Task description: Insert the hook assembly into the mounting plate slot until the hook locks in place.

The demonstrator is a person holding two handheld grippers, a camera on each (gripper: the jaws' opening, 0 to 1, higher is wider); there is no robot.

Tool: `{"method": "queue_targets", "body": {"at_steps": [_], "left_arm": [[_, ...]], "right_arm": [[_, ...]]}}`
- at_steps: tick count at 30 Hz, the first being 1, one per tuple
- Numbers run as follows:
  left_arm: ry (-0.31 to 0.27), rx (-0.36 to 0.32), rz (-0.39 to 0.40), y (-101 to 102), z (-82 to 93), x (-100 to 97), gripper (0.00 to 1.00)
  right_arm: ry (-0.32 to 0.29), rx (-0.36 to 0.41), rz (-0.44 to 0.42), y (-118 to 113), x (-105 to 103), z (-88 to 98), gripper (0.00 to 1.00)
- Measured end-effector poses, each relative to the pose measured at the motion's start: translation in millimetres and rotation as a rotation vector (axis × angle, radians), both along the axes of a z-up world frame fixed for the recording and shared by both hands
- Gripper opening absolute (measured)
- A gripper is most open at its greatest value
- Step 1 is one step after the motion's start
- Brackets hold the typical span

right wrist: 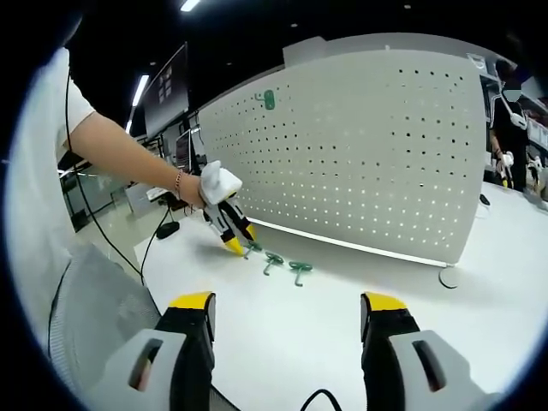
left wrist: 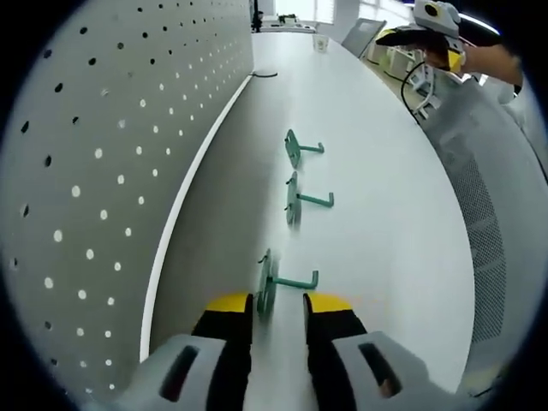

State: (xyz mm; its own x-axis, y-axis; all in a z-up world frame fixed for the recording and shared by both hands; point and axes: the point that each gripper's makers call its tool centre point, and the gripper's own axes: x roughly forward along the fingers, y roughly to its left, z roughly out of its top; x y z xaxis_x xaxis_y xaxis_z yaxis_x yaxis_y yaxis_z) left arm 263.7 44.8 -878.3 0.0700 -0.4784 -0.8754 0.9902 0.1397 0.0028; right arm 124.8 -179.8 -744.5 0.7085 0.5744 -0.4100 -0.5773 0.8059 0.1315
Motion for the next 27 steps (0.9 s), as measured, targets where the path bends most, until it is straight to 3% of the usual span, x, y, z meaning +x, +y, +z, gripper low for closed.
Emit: {"method": "queue_targets", "body": {"at_steps": [27], "left_arm": [[-0.029, 0.022, 0.077, -1, -1.5, 11.9, 0.06]], "right_arm": [[0.003, 0.006, -0.005, 0, 1, 0.2, 0.66]]}}
